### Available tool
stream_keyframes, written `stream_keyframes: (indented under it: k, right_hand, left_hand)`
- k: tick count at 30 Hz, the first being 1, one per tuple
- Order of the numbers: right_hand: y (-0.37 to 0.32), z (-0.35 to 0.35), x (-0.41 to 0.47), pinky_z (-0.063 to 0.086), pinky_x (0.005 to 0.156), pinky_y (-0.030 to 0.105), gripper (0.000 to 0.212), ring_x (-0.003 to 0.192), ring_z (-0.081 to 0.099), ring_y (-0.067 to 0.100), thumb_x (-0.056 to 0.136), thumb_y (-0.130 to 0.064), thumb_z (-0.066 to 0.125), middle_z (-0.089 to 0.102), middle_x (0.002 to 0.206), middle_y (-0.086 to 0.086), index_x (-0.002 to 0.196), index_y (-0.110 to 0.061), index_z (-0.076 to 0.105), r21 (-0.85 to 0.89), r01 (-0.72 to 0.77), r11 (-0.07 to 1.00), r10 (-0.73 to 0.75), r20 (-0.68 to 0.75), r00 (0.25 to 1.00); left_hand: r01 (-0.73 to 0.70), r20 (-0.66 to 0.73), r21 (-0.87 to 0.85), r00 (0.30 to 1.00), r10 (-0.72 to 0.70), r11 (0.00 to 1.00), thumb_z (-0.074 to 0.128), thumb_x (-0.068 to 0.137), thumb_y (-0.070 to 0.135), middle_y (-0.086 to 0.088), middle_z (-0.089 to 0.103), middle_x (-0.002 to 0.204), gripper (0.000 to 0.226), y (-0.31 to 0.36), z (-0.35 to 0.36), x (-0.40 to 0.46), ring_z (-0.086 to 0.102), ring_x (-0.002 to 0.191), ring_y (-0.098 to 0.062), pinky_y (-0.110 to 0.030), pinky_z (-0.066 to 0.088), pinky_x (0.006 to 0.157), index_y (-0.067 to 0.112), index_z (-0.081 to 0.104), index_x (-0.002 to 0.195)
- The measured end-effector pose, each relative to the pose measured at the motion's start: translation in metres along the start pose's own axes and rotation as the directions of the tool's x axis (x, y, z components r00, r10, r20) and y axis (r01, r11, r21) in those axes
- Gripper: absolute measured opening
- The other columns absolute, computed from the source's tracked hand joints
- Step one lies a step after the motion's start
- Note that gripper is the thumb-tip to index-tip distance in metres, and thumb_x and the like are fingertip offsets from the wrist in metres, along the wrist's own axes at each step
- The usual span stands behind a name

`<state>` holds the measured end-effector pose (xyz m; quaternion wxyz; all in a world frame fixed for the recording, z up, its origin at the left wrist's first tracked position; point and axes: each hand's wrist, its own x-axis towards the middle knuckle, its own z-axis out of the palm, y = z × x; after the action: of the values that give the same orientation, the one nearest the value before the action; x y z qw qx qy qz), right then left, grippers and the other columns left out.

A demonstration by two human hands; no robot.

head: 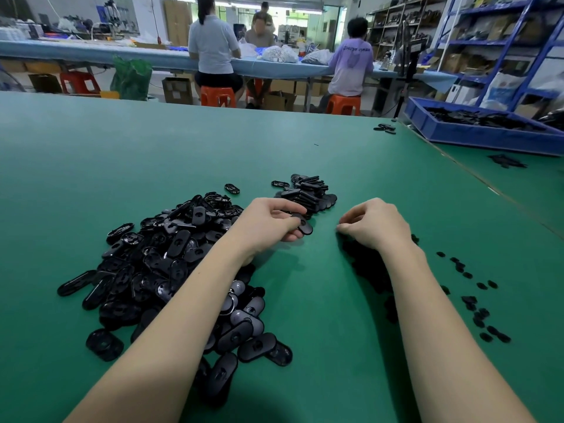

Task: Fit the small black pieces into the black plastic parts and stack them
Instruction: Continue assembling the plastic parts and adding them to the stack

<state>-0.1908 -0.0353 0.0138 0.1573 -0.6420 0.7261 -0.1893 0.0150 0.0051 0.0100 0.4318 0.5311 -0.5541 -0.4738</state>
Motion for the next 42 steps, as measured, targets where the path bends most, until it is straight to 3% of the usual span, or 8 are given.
stream_keyframes:
  k: [3, 8, 20, 24, 28, 30, 33, 42]
  right_hand:
    - [-0.002, 0.001, 0.001, 0.054, 0.089, 0.032, 0.010, 0.106, 0.066, 0.023, 0.085, -0.033, 0.075, 0.075, 0.108, -0.004, 0.094, -0.034, 0.079, -0.020, -0.026, 0.999, 0.025, -0.023, 0.999]
    - [-0.003, 0.000, 0.001, 0.049, 0.083, 0.029, 0.007, 0.105, 0.065, 0.024, 0.087, -0.029, 0.071, 0.074, 0.109, -0.003, 0.090, -0.033, 0.076, -0.061, -0.034, 0.998, 0.032, -0.030, 0.999]
    - [-0.006, -0.004, -0.005, 0.049, 0.080, 0.028, 0.008, 0.101, 0.066, 0.022, 0.082, -0.024, 0.069, 0.074, 0.101, -0.007, 0.084, -0.030, 0.074, -0.072, -0.028, 0.997, 0.027, -0.022, 0.999]
    - [-0.010, -0.008, -0.003, 0.053, 0.077, 0.028, 0.004, 0.088, 0.066, 0.014, 0.079, -0.025, 0.070, 0.074, 0.088, -0.012, 0.080, -0.029, 0.073, 0.162, 0.047, 0.986, -0.048, -0.002, 0.999]
    - [-0.019, -0.011, -0.006, 0.042, 0.057, 0.018, 0.008, 0.050, 0.052, -0.003, 0.083, -0.019, 0.077, 0.072, 0.076, -0.009, 0.082, -0.026, 0.078, 0.464, 0.115, 0.878, -0.188, 0.114, 0.976]
    - [-0.022, -0.010, -0.010, 0.041, 0.059, 0.020, 0.008, 0.051, 0.048, 0.002, 0.085, -0.016, 0.078, 0.073, 0.077, -0.007, 0.085, -0.024, 0.080, 0.529, 0.123, 0.840, -0.244, 0.165, 0.956]
    - [-0.025, -0.008, -0.014, 0.039, 0.059, 0.022, 0.008, 0.061, 0.042, 0.013, 0.087, -0.014, 0.078, 0.070, 0.076, -0.004, 0.087, -0.022, 0.079, 0.587, 0.129, 0.799, -0.301, 0.206, 0.931]
    - [-0.027, 0.000, -0.012, 0.034, 0.046, 0.011, 0.008, 0.045, 0.040, 0.002, 0.086, -0.013, 0.077, 0.064, 0.073, -0.001, 0.087, -0.020, 0.080, 0.580, 0.125, 0.805, -0.270, 0.172, 0.947]
  left_hand:
    - [0.013, 0.036, 0.005, 0.999, -0.013, 1.000, 0.053, 0.092, -0.010, -0.011, 0.072, 0.080, 0.032, -0.002, -0.002, 0.001, 0.069, 0.080, -0.021, -0.031, 0.059, 0.086, 0.005, 0.069, 0.116]
    - [0.023, 0.038, 0.058, 0.999, -0.026, 0.998, 0.056, 0.092, -0.008, -0.014, 0.071, 0.084, 0.029, -0.004, -0.002, 0.000, 0.067, 0.072, -0.018, -0.029, 0.058, 0.073, 0.006, 0.069, 0.114]
    - [0.011, 0.001, 0.098, 1.000, -0.011, 0.995, 0.069, 0.085, -0.001, -0.004, 0.076, 0.081, 0.023, -0.008, -0.004, 0.003, 0.064, 0.072, -0.019, -0.029, 0.055, 0.069, 0.017, 0.071, 0.100]
    - [-0.001, -0.030, 0.077, 1.000, 0.003, 0.997, 0.070, 0.084, -0.001, 0.002, 0.074, 0.076, 0.023, -0.011, -0.005, 0.004, 0.063, 0.072, -0.022, -0.033, 0.056, 0.070, 0.017, 0.071, 0.098]
    - [-0.015, -0.080, 0.083, 0.997, 0.022, 0.996, 0.070, 0.082, 0.000, -0.003, 0.075, 0.083, 0.025, -0.012, -0.006, 0.006, 0.064, 0.070, -0.024, -0.037, 0.056, 0.072, 0.020, 0.072, 0.096]
    - [-0.026, -0.091, 0.094, 0.995, 0.034, 0.995, 0.071, 0.081, 0.002, 0.001, 0.076, 0.081, 0.024, -0.013, -0.006, 0.007, 0.064, 0.070, -0.023, -0.036, 0.055, 0.070, 0.023, 0.072, 0.095]
    - [-0.051, -0.105, 0.137, 0.992, 0.066, 0.989, 0.074, 0.081, 0.008, 0.008, 0.075, 0.079, 0.024, -0.013, -0.006, 0.007, 0.067, 0.071, -0.018, -0.037, 0.057, 0.074, 0.028, 0.072, 0.092]
    - [-0.092, -0.111, 0.172, 0.987, 0.112, 0.981, 0.075, 0.078, 0.014, 0.009, 0.076, 0.081, 0.022, -0.015, -0.006, 0.007, 0.064, 0.068, -0.011, -0.037, 0.056, 0.076, 0.033, 0.071, 0.088]
